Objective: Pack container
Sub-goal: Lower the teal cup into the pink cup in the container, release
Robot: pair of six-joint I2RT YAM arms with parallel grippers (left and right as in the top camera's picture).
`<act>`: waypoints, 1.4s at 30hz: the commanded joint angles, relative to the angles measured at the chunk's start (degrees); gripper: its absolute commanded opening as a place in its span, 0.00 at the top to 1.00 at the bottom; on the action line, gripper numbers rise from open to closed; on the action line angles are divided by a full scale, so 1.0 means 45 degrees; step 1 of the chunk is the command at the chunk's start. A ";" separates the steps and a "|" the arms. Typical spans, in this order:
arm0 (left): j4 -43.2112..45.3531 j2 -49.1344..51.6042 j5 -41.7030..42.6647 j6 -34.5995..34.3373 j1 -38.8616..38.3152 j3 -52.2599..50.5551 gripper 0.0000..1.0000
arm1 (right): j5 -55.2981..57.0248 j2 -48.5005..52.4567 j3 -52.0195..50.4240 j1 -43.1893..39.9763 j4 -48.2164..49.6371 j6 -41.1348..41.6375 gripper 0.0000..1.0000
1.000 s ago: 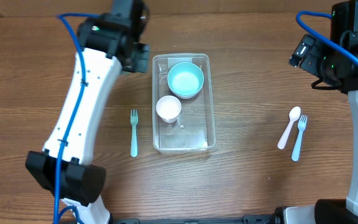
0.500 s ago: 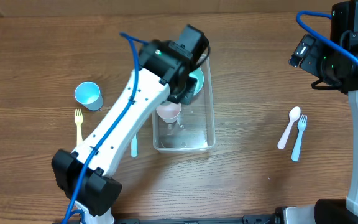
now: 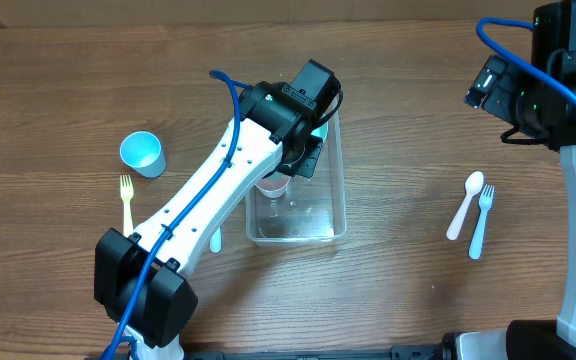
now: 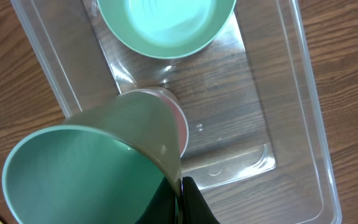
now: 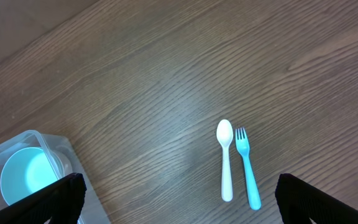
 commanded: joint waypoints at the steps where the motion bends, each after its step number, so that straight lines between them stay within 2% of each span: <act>1: -0.0253 -0.0049 0.0160 -0.0131 -0.0044 -0.0117 0.96 | 0.0000 -0.0107 0.0083 -0.0024 0.0063 0.0019 0.00; 7: -0.0262 -0.0049 0.0160 -0.0131 -0.0044 -0.0117 0.96 | 0.0000 -0.0107 0.0083 -0.0024 0.0063 0.0019 0.00; 8: -0.0262 -0.0049 0.0160 -0.0131 -0.0044 -0.0117 0.92 | 0.0000 -0.0107 0.0083 -0.0024 0.0063 0.0019 0.00; 10: -0.0262 -0.0049 0.0160 -0.0136 -0.0044 -0.0117 0.43 | 0.0000 -0.0107 0.0083 -0.0024 0.0063 0.0019 0.00; 11: -0.0248 -0.0049 0.0155 -0.0141 -0.0044 -0.0117 0.33 | 0.0000 -0.0107 0.0083 -0.0024 0.0063 0.0019 0.00; 13: -0.0223 -0.0078 0.0097 -0.0136 0.0102 -0.0024 0.30 | 0.0000 -0.0107 0.0083 -0.0024 0.0063 0.0019 0.00; 18: -0.1914 -0.0855 -0.0767 -0.0423 0.2351 0.1953 0.28 | 0.0000 -0.0107 0.0083 -0.0024 0.0063 0.0019 0.00; 19: -0.2098 -0.1331 -0.0962 -0.0418 0.3395 0.1962 0.28 | 0.0000 -0.0107 0.0083 -0.0024 0.0063 0.0019 0.00; 22: -0.2395 -0.1481 -0.1273 -0.0350 0.5047 0.1865 0.29 | 0.0000 -0.0107 0.0078 -0.0024 0.0063 0.0019 0.00; 27: -0.0092 -0.1481 -0.1535 0.0855 0.6416 -0.1336 0.31 | 0.0000 -0.0107 0.0083 -0.0024 0.0063 0.0019 0.00; 31: 0.2331 -0.1481 -0.1409 0.0889 0.7490 -0.3939 0.33 | 0.0000 -0.0107 0.0083 -0.0024 0.0063 0.0019 0.00; 36: 0.4002 -0.1481 -0.1039 0.1642 0.8330 -0.5348 0.37 | 0.0000 -0.0107 0.0083 -0.0024 0.0063 0.0019 0.00; 38: 0.4707 -0.1481 0.0107 0.2812 0.8349 -0.5765 0.40 | 0.0000 -0.0107 0.0083 -0.0024 0.0063 0.0019 0.00; 42: 0.5241 -0.1481 0.0350 0.3473 0.8301 -0.5911 0.49 | 0.0000 -0.0107 0.0083 -0.0024 0.0063 0.0019 0.00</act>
